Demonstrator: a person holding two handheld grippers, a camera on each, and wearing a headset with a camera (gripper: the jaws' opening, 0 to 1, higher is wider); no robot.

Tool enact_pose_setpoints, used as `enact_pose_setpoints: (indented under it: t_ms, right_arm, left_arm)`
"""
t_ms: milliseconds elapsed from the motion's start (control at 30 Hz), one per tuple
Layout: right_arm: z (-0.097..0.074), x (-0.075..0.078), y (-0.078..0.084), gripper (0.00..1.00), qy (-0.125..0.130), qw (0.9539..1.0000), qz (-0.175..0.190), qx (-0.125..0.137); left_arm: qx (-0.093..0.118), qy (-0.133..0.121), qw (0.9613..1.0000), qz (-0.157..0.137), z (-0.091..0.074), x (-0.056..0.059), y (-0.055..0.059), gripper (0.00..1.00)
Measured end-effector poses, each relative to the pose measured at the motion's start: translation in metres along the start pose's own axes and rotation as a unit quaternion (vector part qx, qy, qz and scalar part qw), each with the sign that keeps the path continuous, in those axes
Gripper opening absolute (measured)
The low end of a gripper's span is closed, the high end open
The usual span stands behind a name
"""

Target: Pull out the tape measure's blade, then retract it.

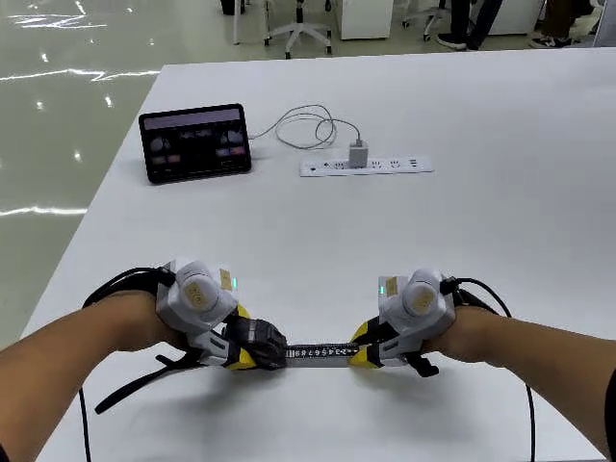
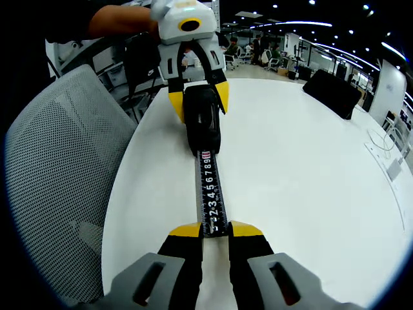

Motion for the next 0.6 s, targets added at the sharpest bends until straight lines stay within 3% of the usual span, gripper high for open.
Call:
enact_pose_setpoints:
  t_ms: [267, 600]
  right_arm:
    - [-0.006, 0.001, 0.015, 0.10, 0.005, 0.9999, 0.009, -0.006]
    - [-0.008, 0.001, 0.016, 0.10, 0.009, 0.9999, 0.002, -0.008]
  left_arm:
    - [-0.004, -0.004, 1.0000, 0.000, 0.002, 0.001, -0.002, 0.31]
    - [-0.008, -0.009, 0.9999, -0.001, 0.002, 0.003, -0.002, 0.31]
Point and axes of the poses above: the centre of the closed fingertips' face, and the gripper's own axes: z roughly forward along the fingers, x roughly to its right, y roughly out of its underside, the point moved 4 cm from there along -z, roughly backward along the fingers, and after that the axes turned 11 degrees about -x, right-handed, at the moved point
